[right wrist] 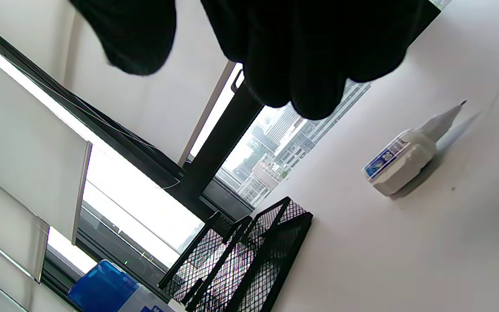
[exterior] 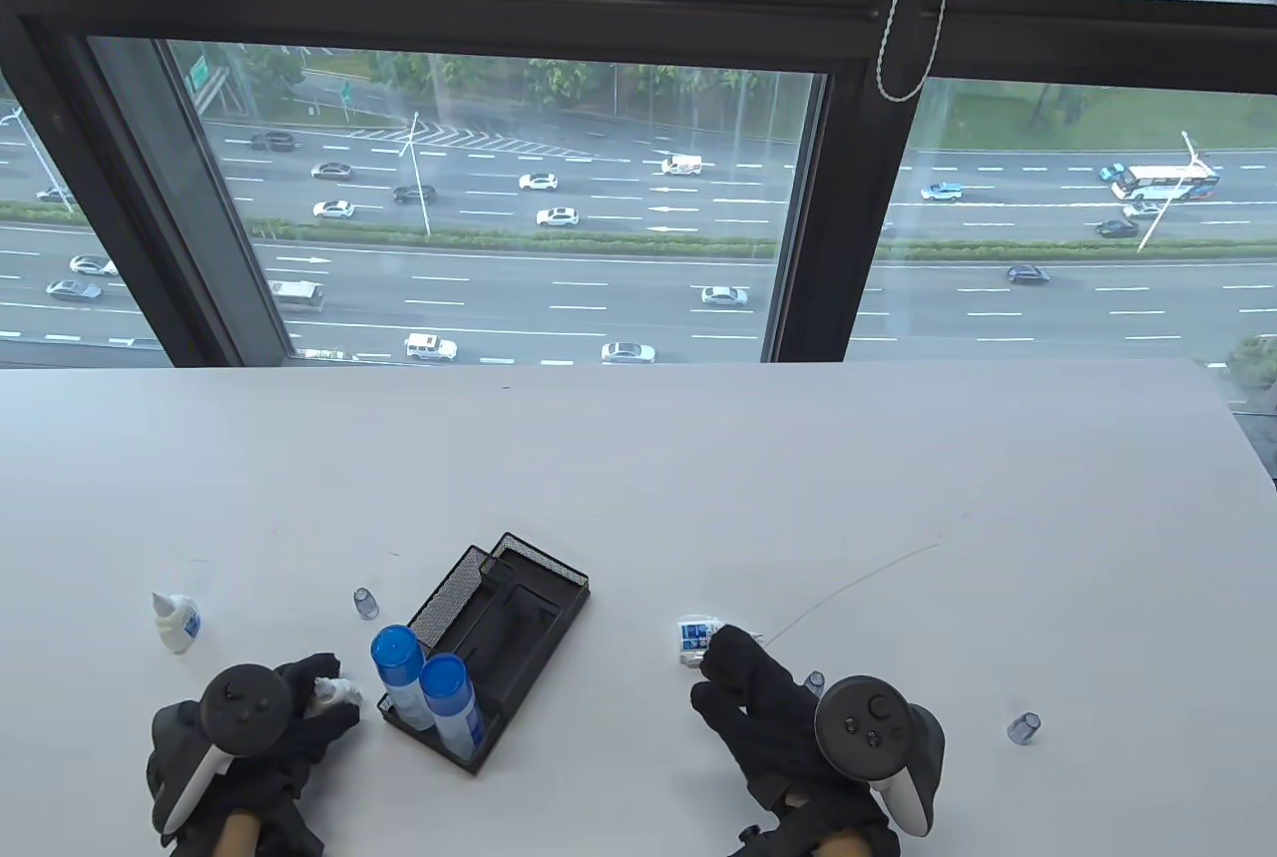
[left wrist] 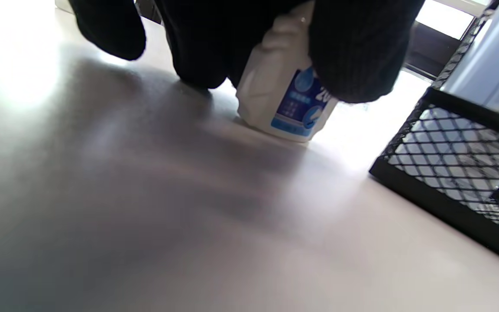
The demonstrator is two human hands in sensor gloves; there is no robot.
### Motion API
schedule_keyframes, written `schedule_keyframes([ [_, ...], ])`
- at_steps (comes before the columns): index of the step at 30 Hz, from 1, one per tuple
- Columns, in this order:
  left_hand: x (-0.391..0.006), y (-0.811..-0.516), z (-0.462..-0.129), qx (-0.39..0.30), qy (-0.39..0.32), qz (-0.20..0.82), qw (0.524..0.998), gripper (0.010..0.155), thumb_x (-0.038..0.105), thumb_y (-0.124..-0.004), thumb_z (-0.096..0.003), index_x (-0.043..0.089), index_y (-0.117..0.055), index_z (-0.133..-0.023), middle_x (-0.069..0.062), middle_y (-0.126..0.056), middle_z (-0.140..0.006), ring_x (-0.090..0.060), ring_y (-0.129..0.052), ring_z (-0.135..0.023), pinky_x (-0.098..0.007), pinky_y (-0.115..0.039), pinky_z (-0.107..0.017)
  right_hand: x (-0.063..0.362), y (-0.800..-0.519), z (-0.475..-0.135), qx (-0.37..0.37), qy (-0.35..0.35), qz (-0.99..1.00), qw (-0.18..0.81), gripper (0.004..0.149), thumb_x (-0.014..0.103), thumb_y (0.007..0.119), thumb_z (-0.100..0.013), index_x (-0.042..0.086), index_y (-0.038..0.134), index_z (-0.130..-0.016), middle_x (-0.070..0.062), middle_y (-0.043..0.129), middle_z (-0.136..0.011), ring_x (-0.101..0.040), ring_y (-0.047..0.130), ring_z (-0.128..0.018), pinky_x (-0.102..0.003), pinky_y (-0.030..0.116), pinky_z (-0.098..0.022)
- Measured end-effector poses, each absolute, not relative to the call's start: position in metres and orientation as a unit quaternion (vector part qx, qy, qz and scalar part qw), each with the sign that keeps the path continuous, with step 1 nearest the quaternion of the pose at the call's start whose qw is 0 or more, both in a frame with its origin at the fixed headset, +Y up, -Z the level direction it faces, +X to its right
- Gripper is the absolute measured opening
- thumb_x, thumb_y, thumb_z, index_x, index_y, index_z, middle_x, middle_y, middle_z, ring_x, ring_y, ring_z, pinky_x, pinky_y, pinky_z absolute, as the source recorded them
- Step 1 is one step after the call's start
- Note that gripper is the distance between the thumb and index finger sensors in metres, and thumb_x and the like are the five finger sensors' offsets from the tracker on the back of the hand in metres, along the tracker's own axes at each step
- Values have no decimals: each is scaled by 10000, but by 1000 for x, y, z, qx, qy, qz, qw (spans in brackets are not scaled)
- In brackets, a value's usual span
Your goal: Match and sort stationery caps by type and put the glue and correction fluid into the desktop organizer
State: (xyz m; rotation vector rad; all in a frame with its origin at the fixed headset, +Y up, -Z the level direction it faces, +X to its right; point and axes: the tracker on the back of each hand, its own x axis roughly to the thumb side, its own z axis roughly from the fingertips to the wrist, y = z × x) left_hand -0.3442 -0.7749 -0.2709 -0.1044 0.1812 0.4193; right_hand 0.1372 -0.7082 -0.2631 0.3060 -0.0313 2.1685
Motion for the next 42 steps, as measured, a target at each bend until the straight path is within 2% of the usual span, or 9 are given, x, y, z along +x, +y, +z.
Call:
schedule_keyframes([
  [2,-344,-774,-271,-51,90,206,973,600,512,-817,-505,326,-648,-1049,19,-781,-1110,-277,-808,-1070,-611,-669,-733,138,-707,-263,125,-12,879,460,661,468,754,-510,130,594,-1055,-132,788,-981,-356,873,-829,-547,685,-660],
  [6,-344,-769,-271,-41,94,211,972,607,508,-801,-508,273,-650,-1047,-14,-840,-1054,-268,-907,-978,-501,-777,-682,140,-706,-263,124,-12,876,466,662,470,752,-511,130,592,-1056,-131,787,-983,-358,871,-831,-549,682,-661],
  [10,-343,-759,-268,-20,93,211,973,620,505,-772,-520,244,-615,-1060,-31,-818,-1041,-305,-948,-942,-493,-811,-654,143,-705,-264,122,-13,873,472,662,473,748,-513,134,589,-1058,-132,784,-985,-357,866,-837,-549,681,-663],
  [19,-316,-668,-234,188,26,285,940,616,496,-745,-555,246,-558,-1085,-36,-743,-1079,-304,-1009,-851,-475,-860,-595,152,-704,-266,109,-17,867,486,664,476,746,-514,132,590,-1059,-136,782,-988,-361,865,-837,-551,678,-663],
  [23,-282,-628,-220,239,-28,274,931,616,482,-748,-566,251,-544,-1099,-32,-729,-1098,-280,-1007,-852,-484,-844,-598,156,-705,-267,99,-19,865,491,662,474,746,-515,130,589,-1059,-136,783,-986,-362,865,-836,-553,678,-662],
  [29,-215,-587,-209,257,-127,231,930,628,494,-773,-555,269,-558,-1101,-16,-747,-1105,-224,-987,-856,-490,-824,-620,160,-705,-268,92,-21,867,490,663,475,745,-516,131,587,-1060,-137,780,-989,-361,864,-838,-552,677,-664],
  [35,-146,-600,-227,159,-230,289,916,611,477,-786,-549,276,-584,-1089,-2,-773,-1081,-266,-994,-877,-490,-838,-619,165,-706,-269,80,-27,870,486,664,473,748,-514,129,589,-1060,-138,783,-986,-366,863,-836,-554,677,-663],
  [39,-106,-639,-240,78,-264,324,905,611,470,-800,-543,278,-590,-1083,-1,-774,-1077,-262,-1010,-856,-487,-850,-611,171,-707,-270,49,-37,880,470,662,469,749,-517,119,593,-1058,-153,783,-982,-377,861,-830,-562,672,-657],
  [42,-91,-673,-245,34,-268,321,908,613,479,-804,-538,294,-588,-1080,13,-772,-1076,-225,-996,-865,-491,-836,-619,175,-709,-271,9,-53,924,379,661,465,752,-517,120,594,-1058,-155,776,-988,-385,852,-838,-566,666,-661],
])
